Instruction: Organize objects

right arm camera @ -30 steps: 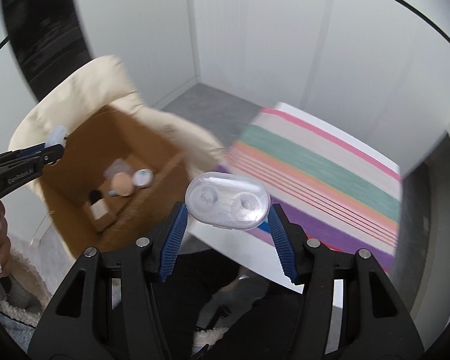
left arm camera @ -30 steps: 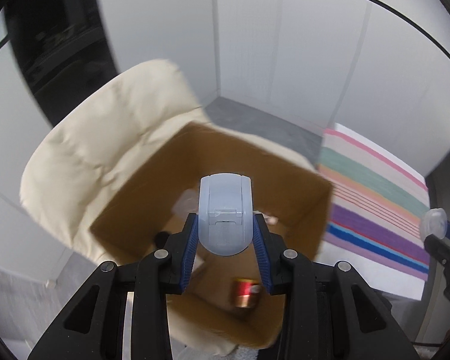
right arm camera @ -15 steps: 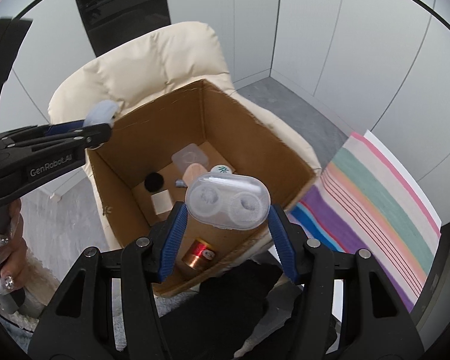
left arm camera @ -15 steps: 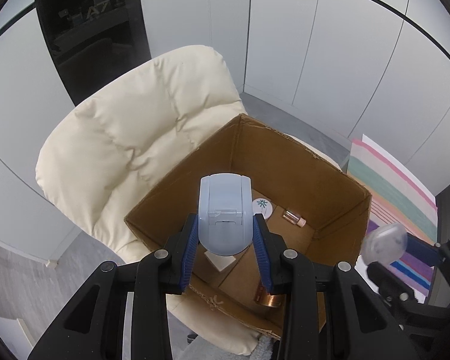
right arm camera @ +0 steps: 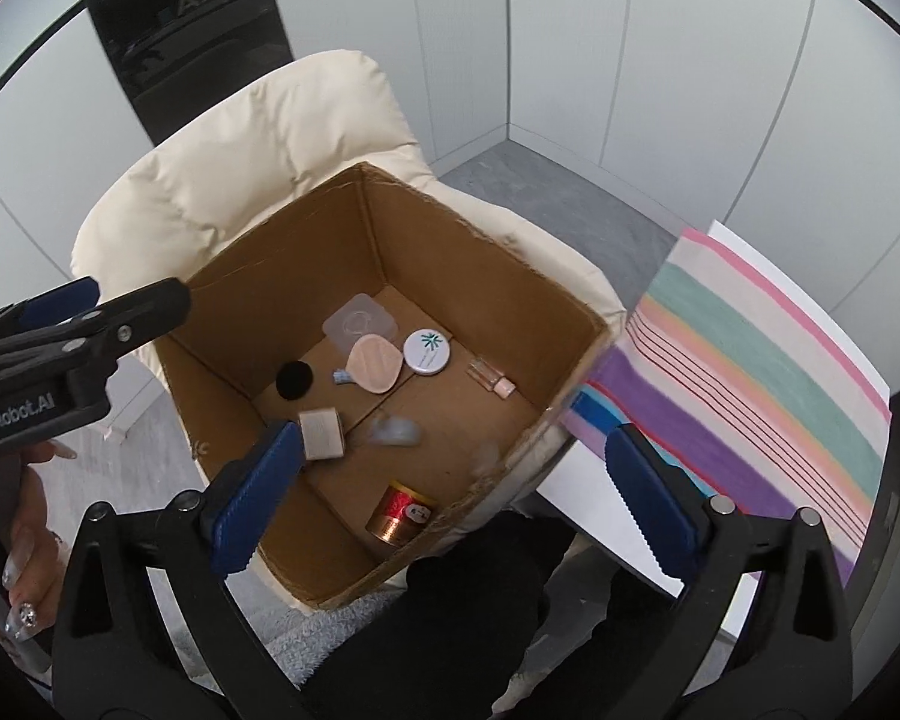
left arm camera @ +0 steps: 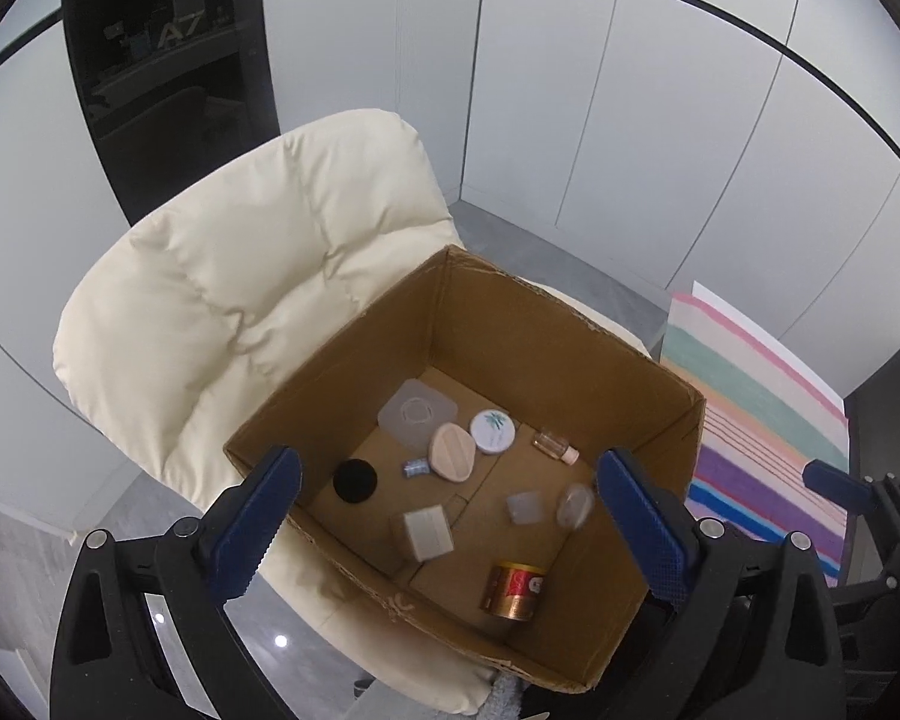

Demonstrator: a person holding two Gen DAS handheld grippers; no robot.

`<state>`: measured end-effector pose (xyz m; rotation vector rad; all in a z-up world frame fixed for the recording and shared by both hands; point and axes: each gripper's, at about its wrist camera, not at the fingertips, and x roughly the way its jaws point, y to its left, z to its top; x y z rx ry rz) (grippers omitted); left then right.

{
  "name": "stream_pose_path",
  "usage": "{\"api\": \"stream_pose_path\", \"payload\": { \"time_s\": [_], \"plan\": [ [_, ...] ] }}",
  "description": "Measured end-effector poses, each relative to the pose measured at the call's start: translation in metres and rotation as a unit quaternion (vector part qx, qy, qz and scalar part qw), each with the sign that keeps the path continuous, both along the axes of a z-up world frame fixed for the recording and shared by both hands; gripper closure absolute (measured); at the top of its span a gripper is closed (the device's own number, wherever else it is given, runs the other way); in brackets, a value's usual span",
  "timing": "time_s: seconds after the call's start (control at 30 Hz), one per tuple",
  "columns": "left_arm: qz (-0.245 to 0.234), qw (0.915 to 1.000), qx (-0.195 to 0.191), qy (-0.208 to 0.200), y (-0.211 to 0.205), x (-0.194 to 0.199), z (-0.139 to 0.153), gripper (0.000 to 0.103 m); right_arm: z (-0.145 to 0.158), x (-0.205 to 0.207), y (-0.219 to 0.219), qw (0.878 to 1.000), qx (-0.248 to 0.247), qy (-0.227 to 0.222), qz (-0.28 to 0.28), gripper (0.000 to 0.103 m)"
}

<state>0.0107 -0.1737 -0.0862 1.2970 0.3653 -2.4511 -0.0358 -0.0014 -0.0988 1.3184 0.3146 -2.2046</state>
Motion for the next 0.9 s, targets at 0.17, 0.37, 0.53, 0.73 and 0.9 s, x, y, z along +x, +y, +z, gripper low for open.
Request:
{"api": "stream_pose_path", "payload": {
  "time_s": [0.17, 0.37, 0.53, 0.73, 0.9],
  "plan": [
    [-0.021, 0.9997, 0.01, -0.009, 0.008, -0.003, -0.004, 0.003, 0.003, 0.001, 0.009, 1.0, 0.01, 0.011, -0.018, 0.001],
    [-0.065, 0.9977, 0.017, -0.012, 0.035, -0.011, 0.007, 0.003, 0.013, 0.005, 0.031, 0.996, 0.033, 0.034, -0.071, 0.001],
    [-0.148, 0.9885, 0.023, -0.02, 0.078, -0.018, 0.036, 0.003, 0.029, 0.009, 0.073, 0.987, 0.027, 0.014, -0.155, 0.002],
    [-0.232, 0.9695, 0.042, -0.066, 0.128, -0.015, 0.081, 0.003, 0.077, 0.035, 0.13, 0.974, -0.019, -0.008, -0.227, 0.005],
    [-0.224, 0.9721, -0.012, -0.067, 0.151, 0.005, 0.111, 0.003, 0.116, 0.067, 0.168, 0.951, -0.018, -0.002, -0.308, 0.005]
  ]
}}
